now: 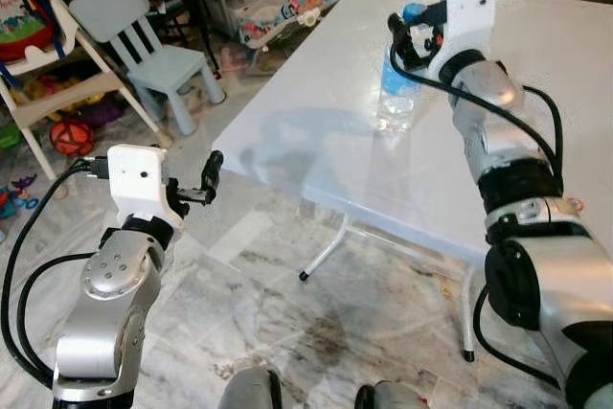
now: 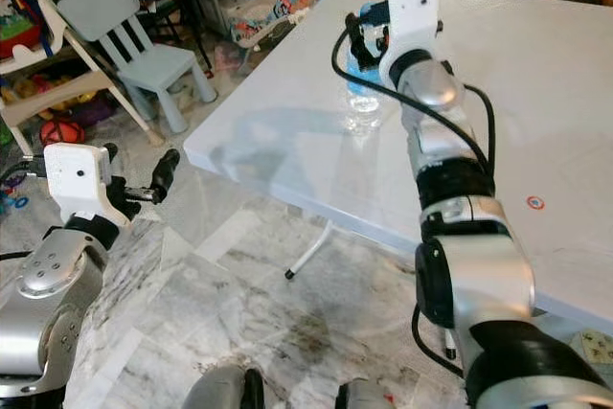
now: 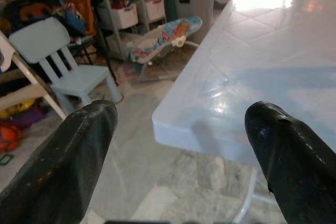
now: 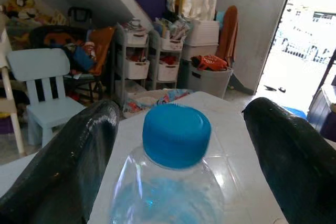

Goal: Restocking fridge

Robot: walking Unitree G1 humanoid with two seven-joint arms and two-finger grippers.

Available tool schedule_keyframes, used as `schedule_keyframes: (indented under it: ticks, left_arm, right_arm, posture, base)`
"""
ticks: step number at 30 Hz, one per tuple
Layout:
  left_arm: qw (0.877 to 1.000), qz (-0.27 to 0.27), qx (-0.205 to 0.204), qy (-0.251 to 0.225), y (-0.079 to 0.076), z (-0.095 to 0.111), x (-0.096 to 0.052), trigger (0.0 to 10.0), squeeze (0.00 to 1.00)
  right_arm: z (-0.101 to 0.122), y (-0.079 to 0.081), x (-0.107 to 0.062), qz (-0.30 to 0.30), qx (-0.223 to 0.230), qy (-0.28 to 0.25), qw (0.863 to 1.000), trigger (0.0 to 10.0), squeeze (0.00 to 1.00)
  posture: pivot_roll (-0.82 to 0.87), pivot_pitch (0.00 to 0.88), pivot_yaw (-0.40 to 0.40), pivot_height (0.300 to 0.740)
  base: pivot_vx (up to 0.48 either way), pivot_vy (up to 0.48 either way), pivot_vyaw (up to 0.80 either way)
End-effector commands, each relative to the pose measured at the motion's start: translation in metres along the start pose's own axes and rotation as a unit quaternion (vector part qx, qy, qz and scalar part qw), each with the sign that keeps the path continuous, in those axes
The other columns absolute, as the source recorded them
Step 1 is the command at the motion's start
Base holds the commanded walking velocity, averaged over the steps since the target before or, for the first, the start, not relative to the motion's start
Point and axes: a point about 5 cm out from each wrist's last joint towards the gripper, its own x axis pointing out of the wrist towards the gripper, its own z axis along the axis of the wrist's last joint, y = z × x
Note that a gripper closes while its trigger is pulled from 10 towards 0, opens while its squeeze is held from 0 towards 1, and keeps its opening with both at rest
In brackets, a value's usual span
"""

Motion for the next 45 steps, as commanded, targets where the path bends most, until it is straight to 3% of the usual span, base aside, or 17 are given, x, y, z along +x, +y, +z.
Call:
schedule_keyframes:
  ticks: [1, 2, 3, 4, 5, 27, 37, 41, 45]
  left_arm:
    - [1.000, 0.005, 0.004, 0.001, 0.003, 0.003, -0.003, 10.0, 0.00]
    - [1.000, 0.005, 0.003, 0.003, 0.002, 0.002, -0.004, 10.0, 0.00]
    - [1.000, 0.005, 0.001, 0.005, 0.002, 0.002, -0.005, 10.0, 0.00]
    - [1.000, 0.005, 0.000, 0.006, 0.002, 0.002, -0.005, 10.0, 0.00]
    - [1.000, 0.005, 0.000, 0.007, 0.001, 0.002, -0.006, 10.0, 0.00]
    - [1.000, 0.005, -0.011, 0.022, -0.001, -0.002, -0.006, 10.0, 0.00]
    - [0.999, -0.011, -0.021, 0.037, -0.013, -0.009, -0.008, 10.0, 0.00]
    - [0.998, -0.005, -0.024, 0.054, -0.018, -0.015, 0.000, 10.0, 0.00]
    - [0.999, 0.026, -0.028, 0.036, -0.018, -0.016, 0.009, 10.0, 0.00]
  right_arm:
    - [0.008, 0.003, 0.005, 0.011, -0.010, -0.005, 1.000, 10.0, 0.00]
    - [0.009, 0.002, 0.006, 0.011, -0.010, -0.004, 1.000, 10.0, 0.00]
    - [0.010, 0.000, 0.007, 0.012, -0.010, -0.003, 1.000, 8.1, 0.00]
    - [0.010, 0.000, 0.007, 0.012, -0.010, -0.004, 1.000, 8.1, 0.00]
    - [0.011, -0.001, 0.007, 0.014, -0.009, -0.004, 1.000, 0.0, 0.00]
    - [0.014, 0.006, 0.013, 0.039, -0.006, -0.003, 0.999, 0.0, 0.00]
    - [0.006, 0.007, 0.010, 0.044, -0.005, 0.001, 0.999, 0.0, 0.00]
    - [0.009, 0.007, 0.009, 0.050, 0.003, -0.017, 0.999, 0.0, 0.00]
    - [0.012, 0.012, -0.003, 0.061, 0.030, -0.068, 0.995, 0.0, 0.00]
  posture:
    - [0.11, 0.135, 0.114, 0.740]
    - [0.11, 0.136, 0.114, 0.740]
    - [0.11, 0.141, 0.113, 0.740]
    - [0.11, 0.141, 0.113, 0.740]
    - [0.11, 0.143, 0.112, 0.740]
    - [0.11, 0.140, 0.105, 0.740]
    - [0.10, 0.124, 0.102, 0.740]
    - [0.07, 0.084, 0.081, 0.740]
    - [0.04, 0.038, 0.053, 0.740]
  base:
    - [0.000, 0.000, 0.00]
    - [0.000, 0.000, 0.00]
    - [0.000, 0.000, 0.00]
    - [0.000, 0.000, 0.00]
    - [0.000, 0.000, 0.00]
    - [0.000, 0.000, 0.00]
    - [0.000, 0.000, 0.00]
    - [0.000, 0.000, 0.00]
    - [0.000, 0.000, 0.00]
